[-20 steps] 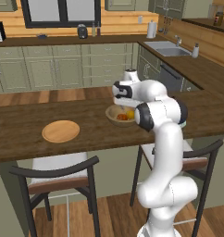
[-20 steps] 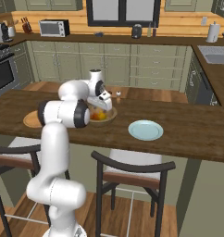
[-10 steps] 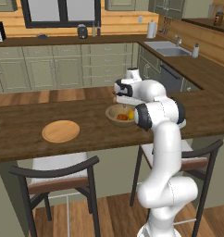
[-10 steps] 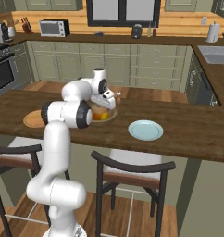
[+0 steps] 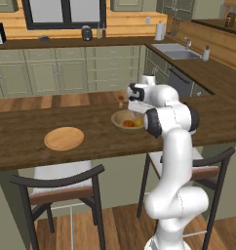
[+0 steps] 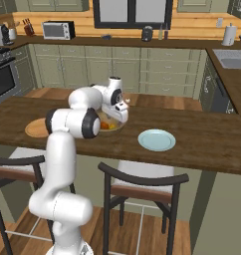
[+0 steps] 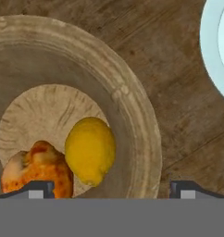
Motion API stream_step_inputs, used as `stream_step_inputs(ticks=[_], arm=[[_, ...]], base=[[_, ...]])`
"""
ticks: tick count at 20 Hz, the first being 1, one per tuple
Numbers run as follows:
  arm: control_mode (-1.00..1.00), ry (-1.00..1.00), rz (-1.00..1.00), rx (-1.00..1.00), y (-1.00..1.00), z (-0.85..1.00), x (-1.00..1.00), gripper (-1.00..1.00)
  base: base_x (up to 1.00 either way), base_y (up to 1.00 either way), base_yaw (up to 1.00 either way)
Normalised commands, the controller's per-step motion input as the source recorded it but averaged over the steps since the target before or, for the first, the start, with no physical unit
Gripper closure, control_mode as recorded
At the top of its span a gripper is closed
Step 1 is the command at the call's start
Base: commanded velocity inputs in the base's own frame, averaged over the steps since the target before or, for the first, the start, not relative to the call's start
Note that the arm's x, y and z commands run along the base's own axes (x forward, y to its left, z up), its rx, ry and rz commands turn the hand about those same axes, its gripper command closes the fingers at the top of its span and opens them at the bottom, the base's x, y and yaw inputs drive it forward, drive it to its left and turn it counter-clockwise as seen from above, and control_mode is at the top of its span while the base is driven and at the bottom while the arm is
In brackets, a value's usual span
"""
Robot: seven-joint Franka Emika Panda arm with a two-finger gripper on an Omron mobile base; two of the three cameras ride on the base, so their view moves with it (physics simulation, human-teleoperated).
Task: Pick the chicken drumstick and lemon from their plates and place them in the bowl. Then put the bowl in the fridge.
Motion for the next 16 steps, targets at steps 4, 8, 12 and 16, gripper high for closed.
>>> stream_step_inputs(ticks=[4,8,12,16], arm=[[-1.00,0.00,-0.06,0.06,-0.05,-0.31,-0.35,-1.00],[-1.00,0.00,-0.04,0.00,-0.01,-0.32,-0.05,-1.00],[-1.00,0.00,-0.04,0.00,0.00,-0.31,0.00,-1.00],[-1.00,0.00,-0.03,0.00,0.00,-0.12,0.07,-1.00]], base=[[0.00,0.00,0.00],[0.00,0.00,0.00],[0.00,0.00,0.00],[0.00,0.00,0.00]])
